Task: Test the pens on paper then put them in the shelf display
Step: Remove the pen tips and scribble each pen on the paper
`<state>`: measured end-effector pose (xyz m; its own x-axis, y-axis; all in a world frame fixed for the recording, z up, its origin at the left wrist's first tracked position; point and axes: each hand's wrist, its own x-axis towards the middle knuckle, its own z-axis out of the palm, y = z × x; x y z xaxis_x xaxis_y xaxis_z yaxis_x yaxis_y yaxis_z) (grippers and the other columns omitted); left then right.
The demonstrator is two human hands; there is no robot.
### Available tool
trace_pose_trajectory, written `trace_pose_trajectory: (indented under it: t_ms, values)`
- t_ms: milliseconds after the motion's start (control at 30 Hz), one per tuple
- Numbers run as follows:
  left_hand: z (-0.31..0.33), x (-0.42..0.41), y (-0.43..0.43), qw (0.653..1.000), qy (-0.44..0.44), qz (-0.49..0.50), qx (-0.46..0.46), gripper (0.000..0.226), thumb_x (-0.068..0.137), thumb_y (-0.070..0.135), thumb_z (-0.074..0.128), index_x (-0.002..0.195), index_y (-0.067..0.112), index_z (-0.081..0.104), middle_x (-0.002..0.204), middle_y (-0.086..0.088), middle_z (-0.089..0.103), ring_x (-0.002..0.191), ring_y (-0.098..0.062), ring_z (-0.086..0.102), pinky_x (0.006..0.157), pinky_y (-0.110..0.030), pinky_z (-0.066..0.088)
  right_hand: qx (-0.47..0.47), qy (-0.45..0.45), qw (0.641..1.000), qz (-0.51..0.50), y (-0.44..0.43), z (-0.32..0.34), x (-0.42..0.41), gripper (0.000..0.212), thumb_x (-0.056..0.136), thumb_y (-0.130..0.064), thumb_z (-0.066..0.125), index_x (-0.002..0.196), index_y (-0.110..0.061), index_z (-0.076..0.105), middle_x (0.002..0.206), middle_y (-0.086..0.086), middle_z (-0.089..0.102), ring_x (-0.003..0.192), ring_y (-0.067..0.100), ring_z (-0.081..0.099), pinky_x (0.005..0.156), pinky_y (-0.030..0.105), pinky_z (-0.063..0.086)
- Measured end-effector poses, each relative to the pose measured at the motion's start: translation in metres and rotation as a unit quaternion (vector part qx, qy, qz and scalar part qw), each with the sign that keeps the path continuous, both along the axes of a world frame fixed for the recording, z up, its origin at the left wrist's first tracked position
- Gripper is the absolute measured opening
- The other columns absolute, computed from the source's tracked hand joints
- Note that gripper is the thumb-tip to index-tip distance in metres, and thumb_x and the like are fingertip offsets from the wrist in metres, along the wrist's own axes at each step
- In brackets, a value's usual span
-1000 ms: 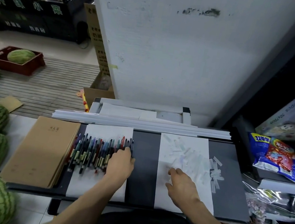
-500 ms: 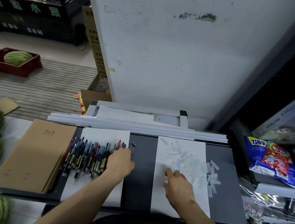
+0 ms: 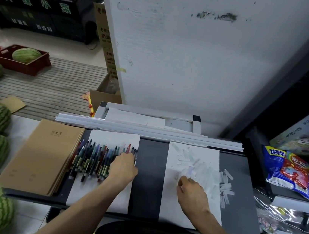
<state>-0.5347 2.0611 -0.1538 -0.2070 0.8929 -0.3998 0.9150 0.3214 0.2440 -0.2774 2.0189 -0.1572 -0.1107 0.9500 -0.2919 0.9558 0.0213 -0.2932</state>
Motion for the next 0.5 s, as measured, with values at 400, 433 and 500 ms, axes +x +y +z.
trace_pose_trajectory:
  t_ms: [400, 433, 500]
  values:
    - [0.046, 0.0, -0.031, 0.985, -0.16, -0.02, 0.055, 0.032, 0.095, 0.034, 0.051, 0.077, 0.008, 0.048, 0.064, -0.001, 0.053, 0.055, -0.02, 0.044, 0.055, -0.034, 0.034, -0.081, 0.411, 0.891, -0.175, 0.005, 0.045, -0.012, 0.028, 0.096, -0.012, 0.069, 0.116, -0.031, 0.072, 0.086, -0.001, 0.077, 0.075, 0.014, 0.073, 0.075, 0.028, 0.056]
    - [0.055, 0.002, -0.037, 0.973, -0.223, -0.01, 0.057, 0.031, 0.095, 0.031, 0.051, 0.077, 0.006, 0.048, 0.061, 0.001, 0.049, 0.054, -0.018, 0.039, 0.056, -0.035, 0.031, -0.091, 0.46, 0.865, -0.18, 0.004, 0.056, -0.014, 0.023, 0.097, -0.01, 0.07, 0.113, -0.027, 0.073, 0.087, 0.002, 0.078, 0.075, 0.018, 0.073, 0.076, 0.031, 0.055]
    - [0.074, 0.005, -0.05, 0.936, -0.347, 0.009, 0.061, 0.024, 0.095, 0.026, 0.048, 0.078, 0.01, 0.053, 0.057, 0.006, 0.042, 0.053, -0.015, 0.033, 0.054, -0.035, 0.028, -0.106, 0.537, 0.819, -0.174, 0.001, 0.079, -0.019, 0.019, 0.099, -0.008, 0.068, 0.112, -0.021, 0.073, 0.088, 0.009, 0.078, 0.074, 0.024, 0.07, 0.075, 0.03, 0.054]
